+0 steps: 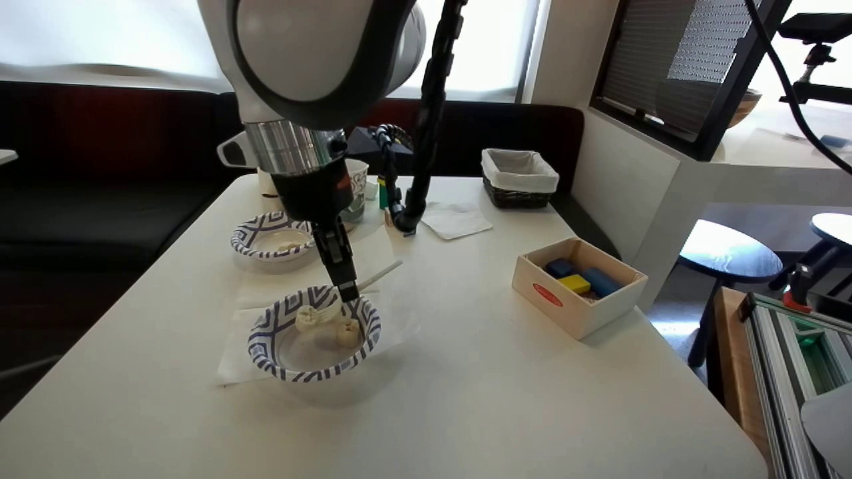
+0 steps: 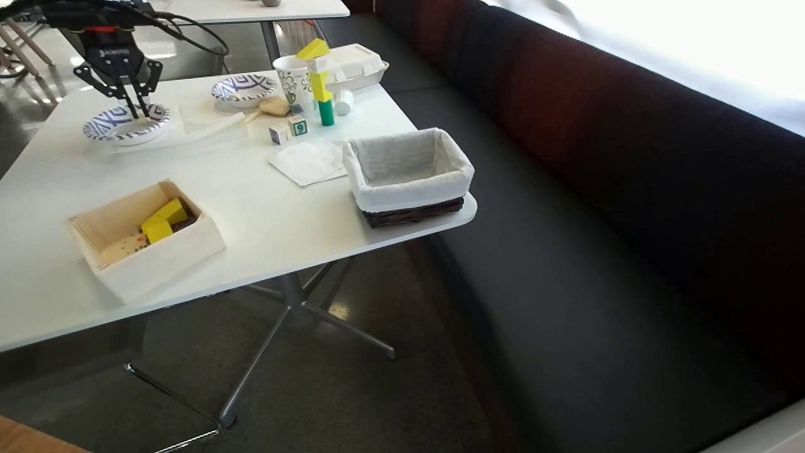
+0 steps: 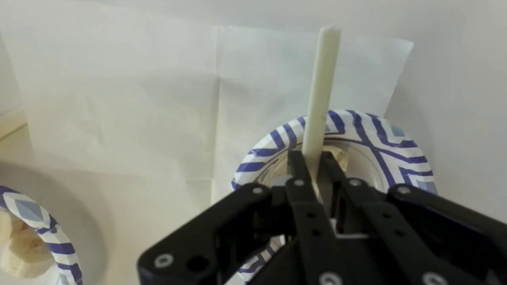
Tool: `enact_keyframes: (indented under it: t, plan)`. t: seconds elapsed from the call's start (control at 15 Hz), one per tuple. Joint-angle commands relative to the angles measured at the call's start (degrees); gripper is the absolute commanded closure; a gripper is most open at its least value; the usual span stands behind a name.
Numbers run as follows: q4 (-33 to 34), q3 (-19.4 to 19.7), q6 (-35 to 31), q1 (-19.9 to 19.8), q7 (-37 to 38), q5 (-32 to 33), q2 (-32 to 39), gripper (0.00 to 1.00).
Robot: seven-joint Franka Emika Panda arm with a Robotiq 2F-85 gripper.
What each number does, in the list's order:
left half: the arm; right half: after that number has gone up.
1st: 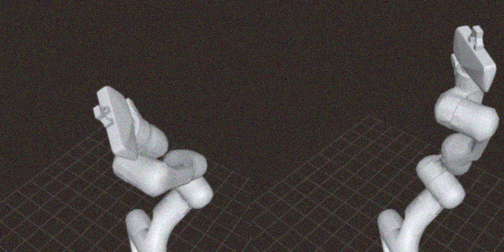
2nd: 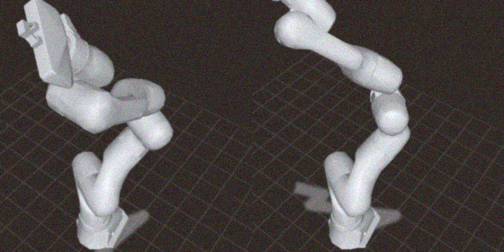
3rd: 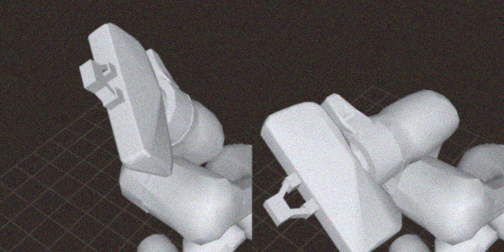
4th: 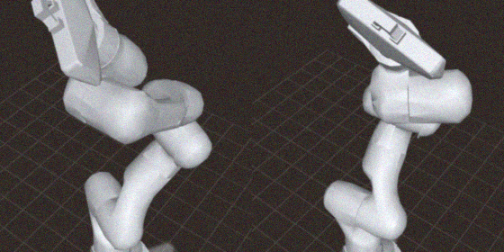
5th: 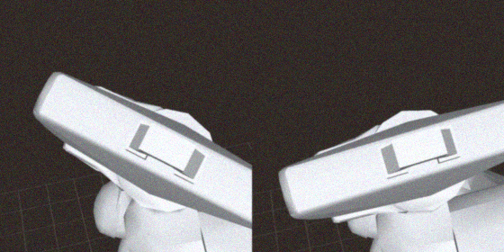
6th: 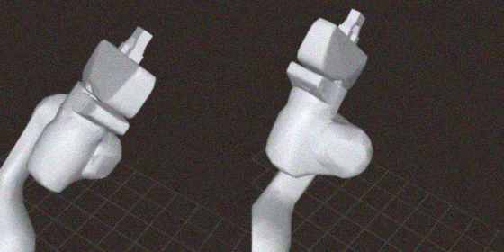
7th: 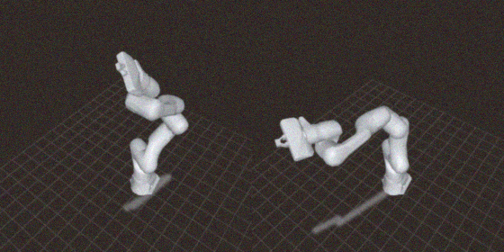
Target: Get the fork and move one white object in the bowl to the right to the one on the left
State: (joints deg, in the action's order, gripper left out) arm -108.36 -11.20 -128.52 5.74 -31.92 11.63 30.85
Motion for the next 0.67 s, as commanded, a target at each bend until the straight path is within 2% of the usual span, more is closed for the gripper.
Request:
enact_keyframes:
  t: [0.0,0.4,0.47,0.53,0.6]
  plan:
    - [1.37,-0.91,-1.46,-0.12,-4.42,0.64,2.2,0.97]
    - [1.65,-0.34,-2.11,0.52,-6.85,1.45,3.14,0.97]
    - [1.56,-0.26,-2.31,0.59,-6.73,1.49,2.84,0.62]
    - [1.47,-1.01,-1.5,0.13,-7.22,0.11,2.13,0.61]
    - [1.17,-1.14,-1.63,0.25,-7.04,0.12,1.24,0.54]
